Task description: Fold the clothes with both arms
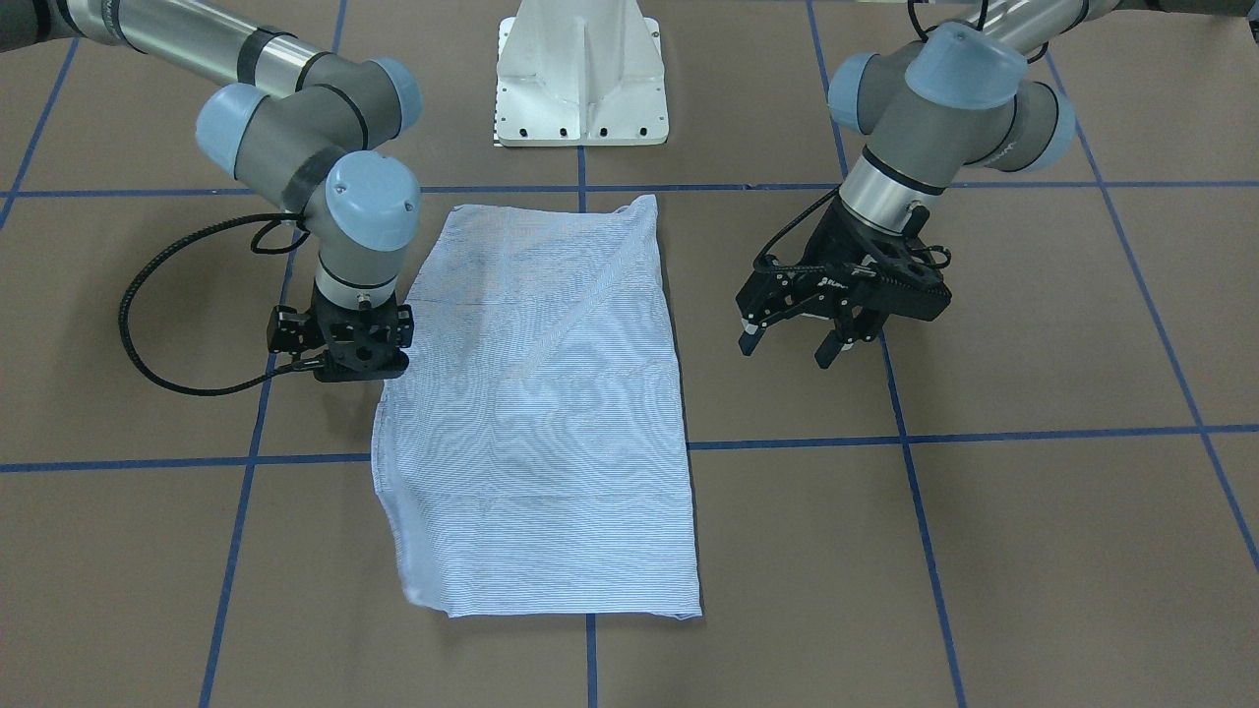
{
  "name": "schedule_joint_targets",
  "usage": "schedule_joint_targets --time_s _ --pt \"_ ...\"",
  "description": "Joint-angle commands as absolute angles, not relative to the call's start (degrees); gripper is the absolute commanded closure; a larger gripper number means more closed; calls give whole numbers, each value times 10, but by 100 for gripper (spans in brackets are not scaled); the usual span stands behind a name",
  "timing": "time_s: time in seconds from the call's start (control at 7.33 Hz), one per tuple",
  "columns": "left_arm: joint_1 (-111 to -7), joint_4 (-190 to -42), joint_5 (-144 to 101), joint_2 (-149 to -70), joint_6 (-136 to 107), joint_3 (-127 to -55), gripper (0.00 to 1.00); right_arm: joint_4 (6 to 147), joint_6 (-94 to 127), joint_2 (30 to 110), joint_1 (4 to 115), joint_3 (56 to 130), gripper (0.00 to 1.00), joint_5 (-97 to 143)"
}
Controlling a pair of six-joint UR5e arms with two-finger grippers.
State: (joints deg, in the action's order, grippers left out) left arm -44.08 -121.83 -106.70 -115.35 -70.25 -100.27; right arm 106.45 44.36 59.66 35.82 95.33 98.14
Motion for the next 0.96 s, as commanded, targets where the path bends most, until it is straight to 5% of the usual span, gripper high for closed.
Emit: schedule_joint_targets --time_s 0.0,0.55,0.82 --pt "-440 -1217 -1068 -1154 -703 -1005 0 1060 432 606 370 993 0 987" --pt "-427 -1214 -1102 -1143 -751 -1034 0 1058 480 612 379 1138 0 1088" --pt "-325 -1188 -1028 -1121 -829 -1089 0 1057 508 629 379 1176 0 1112"
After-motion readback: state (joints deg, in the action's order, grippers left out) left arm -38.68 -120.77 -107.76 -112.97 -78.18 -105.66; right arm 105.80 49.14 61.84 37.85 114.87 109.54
